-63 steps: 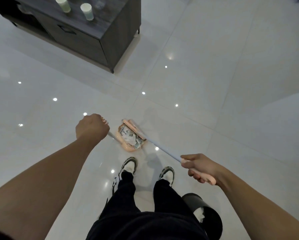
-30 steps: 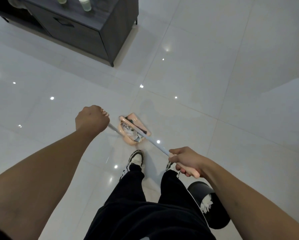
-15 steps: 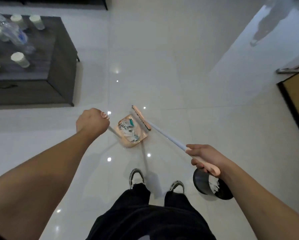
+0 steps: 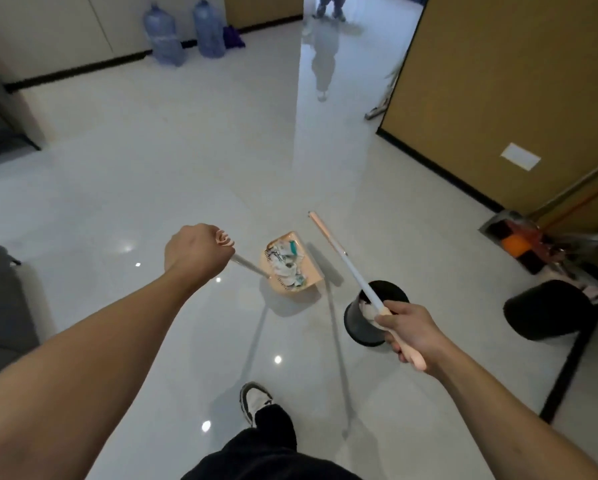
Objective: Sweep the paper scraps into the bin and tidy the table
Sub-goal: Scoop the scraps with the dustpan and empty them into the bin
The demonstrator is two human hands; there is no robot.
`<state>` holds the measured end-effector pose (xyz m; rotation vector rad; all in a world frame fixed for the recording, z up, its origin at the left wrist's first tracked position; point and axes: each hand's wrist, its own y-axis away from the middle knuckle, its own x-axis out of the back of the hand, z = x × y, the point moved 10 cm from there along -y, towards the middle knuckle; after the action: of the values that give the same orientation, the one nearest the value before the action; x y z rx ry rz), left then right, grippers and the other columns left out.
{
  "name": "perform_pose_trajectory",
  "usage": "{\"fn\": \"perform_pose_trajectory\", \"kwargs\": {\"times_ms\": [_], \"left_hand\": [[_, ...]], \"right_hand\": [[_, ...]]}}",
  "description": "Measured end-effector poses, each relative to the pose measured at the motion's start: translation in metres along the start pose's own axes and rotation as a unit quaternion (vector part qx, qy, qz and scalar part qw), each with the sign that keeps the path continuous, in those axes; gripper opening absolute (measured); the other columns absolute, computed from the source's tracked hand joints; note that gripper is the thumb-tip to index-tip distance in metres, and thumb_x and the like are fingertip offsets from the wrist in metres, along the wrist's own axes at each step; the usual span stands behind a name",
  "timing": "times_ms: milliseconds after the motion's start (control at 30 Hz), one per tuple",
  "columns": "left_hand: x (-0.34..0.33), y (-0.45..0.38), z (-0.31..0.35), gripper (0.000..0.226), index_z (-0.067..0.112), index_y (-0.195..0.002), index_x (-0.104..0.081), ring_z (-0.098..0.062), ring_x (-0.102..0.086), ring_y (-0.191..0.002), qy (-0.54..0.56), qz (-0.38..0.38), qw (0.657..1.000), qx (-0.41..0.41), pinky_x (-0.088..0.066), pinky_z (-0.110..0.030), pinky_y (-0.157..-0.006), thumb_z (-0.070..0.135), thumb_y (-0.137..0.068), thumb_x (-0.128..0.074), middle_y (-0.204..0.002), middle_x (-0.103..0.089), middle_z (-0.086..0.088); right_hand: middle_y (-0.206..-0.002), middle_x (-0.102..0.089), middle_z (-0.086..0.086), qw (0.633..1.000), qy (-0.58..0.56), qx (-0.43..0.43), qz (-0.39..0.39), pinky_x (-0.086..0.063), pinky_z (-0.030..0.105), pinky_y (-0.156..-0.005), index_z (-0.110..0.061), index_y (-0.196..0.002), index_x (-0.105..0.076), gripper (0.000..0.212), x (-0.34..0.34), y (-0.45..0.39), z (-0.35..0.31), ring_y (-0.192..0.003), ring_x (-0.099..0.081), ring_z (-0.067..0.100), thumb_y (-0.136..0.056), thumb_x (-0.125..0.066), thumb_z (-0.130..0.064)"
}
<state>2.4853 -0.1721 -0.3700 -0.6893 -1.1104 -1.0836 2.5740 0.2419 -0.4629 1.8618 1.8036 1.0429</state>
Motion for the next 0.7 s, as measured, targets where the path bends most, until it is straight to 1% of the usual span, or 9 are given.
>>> {"fn": "perform_pose_trajectory", "kwargs": {"times_ms": [133, 200, 267, 333, 400, 500, 567, 633, 700], "left_hand": [[0.006, 0.034, 0.072, 0.025, 0.02, -0.063, -0.058, -0.015, -0.05, -0.055, -0.018, 0.022, 0.995, -0.095, -0.032, -0.025, -0.048, 0.041, -0.077, -0.057, -0.056, -0.056, 0.005], [0.007, 0.052, 0.103, 0.025, 0.022, -0.064, -0.06, -0.014, -0.049, -0.055, -0.029, 0.023, 0.989, -0.141, -0.032, -0.025, -0.048, 0.042, -0.079, -0.056, -0.056, -0.056, 0.006], [0.007, 0.071, 0.132, 0.025, 0.024, -0.068, -0.062, -0.016, -0.049, -0.054, -0.041, 0.023, 0.981, -0.189, -0.032, -0.025, -0.047, 0.044, -0.081, -0.055, -0.056, -0.056, 0.005], [0.006, 0.088, 0.16, 0.025, 0.026, -0.07, -0.063, -0.017, -0.049, -0.054, -0.069, 0.03, 0.966, -0.246, -0.031, -0.025, -0.046, 0.046, -0.083, -0.055, -0.055, -0.054, 0.006], [0.004, 0.104, 0.186, 0.024, 0.027, -0.072, -0.062, -0.018, -0.049, -0.054, -0.102, 0.041, 0.945, -0.309, -0.029, -0.025, -0.046, 0.046, -0.084, -0.054, -0.053, -0.051, 0.007], [-0.005, 0.122, 0.213, 0.02, 0.03, -0.075, -0.063, -0.02, -0.045, -0.05, -0.133, 0.06, 0.911, -0.386, -0.023, -0.025, -0.045, 0.044, -0.085, -0.055, -0.05, -0.042, 0.008], [-0.017, 0.134, 0.222, 0.02, 0.029, -0.076, -0.065, -0.02, -0.043, -0.048, -0.145, 0.066, 0.895, -0.418, -0.024, -0.024, -0.045, 0.042, -0.086, -0.054, -0.049, -0.042, 0.008], [-0.03, 0.142, 0.224, 0.021, 0.028, -0.077, -0.065, -0.02, -0.044, -0.047, -0.158, 0.061, 0.883, -0.437, -0.027, -0.024, -0.045, 0.041, -0.087, -0.052, -0.051, -0.046, 0.006], [-0.041, 0.146, 0.225, 0.02, 0.027, -0.076, -0.063, -0.019, -0.045, -0.046, -0.178, 0.057, 0.869, -0.458, -0.025, -0.024, -0.044, 0.039, -0.088, -0.051, -0.051, -0.049, 0.006]], "right_hand": [[-0.056, -0.046, 0.009, 0.994, -0.093, -0.007, 0.057, -0.032, 0.019, -0.037, -0.035, -0.12, -0.055, 0.038, 0.049, 0.049, 0.065, -0.036, -0.038, 0.015, -0.093, -0.064, -0.01], [-0.056, -0.046, 0.009, 0.989, -0.122, -0.013, 0.081, -0.032, 0.02, -0.037, -0.036, -0.115, -0.055, 0.036, 0.065, 0.074, 0.094, -0.036, -0.038, 0.015, -0.092, -0.064, -0.01], [-0.055, -0.046, 0.009, 0.983, -0.151, -0.016, 0.099, -0.033, 0.021, -0.039, -0.034, -0.109, -0.057, 0.03, 0.079, 0.097, 0.116, -0.036, -0.038, 0.016, -0.091, -0.065, -0.011], [-0.053, -0.046, 0.007, 0.977, -0.178, -0.012, 0.118, -0.032, 0.021, -0.04, -0.032, -0.102, -0.06, 0.024, 0.095, 0.114, 0.128, -0.037, -0.038, 0.015, -0.09, -0.066, -0.012], [-0.05, -0.047, 0.006, 0.97, -0.199, -0.005, 0.137, -0.031, 0.021, -0.041, -0.031, -0.106, -0.06, 0.026, 0.107, 0.125, 0.136, -0.037, -0.038, 0.016, -0.089, -0.066, -0.012], [-0.048, -0.049, 0.004, 0.963, -0.219, -0.007, 0.159, -0.031, 0.019, -0.041, -0.026, -0.121, -0.058, 0.037, 0.113, 0.138, 0.15, -0.036, -0.038, 0.016, -0.088, -0.066, -0.012], [-0.049, -0.049, 0.005, 0.957, -0.232, -0.007, 0.172, -0.03, 0.019, -0.041, -0.026, -0.126, -0.057, 0.042, 0.11, 0.147, 0.161, -0.037, -0.038, 0.016, -0.088, -0.066, -0.012], [-0.052, -0.048, 0.006, 0.954, -0.241, -0.012, 0.178, -0.03, 0.02, -0.042, -0.029, -0.13, -0.055, 0.046, 0.104, 0.155, 0.17, -0.038, -0.038, 0.017, -0.088, -0.066, -0.013], [-0.053, -0.048, 0.007, 0.952, -0.245, -0.017, 0.183, -0.031, 0.02, -0.042, -0.029, -0.134, -0.053, 0.049, 0.096, 0.163, 0.176, -0.039, -0.038, 0.017, -0.089, -0.066, -0.013]]}}
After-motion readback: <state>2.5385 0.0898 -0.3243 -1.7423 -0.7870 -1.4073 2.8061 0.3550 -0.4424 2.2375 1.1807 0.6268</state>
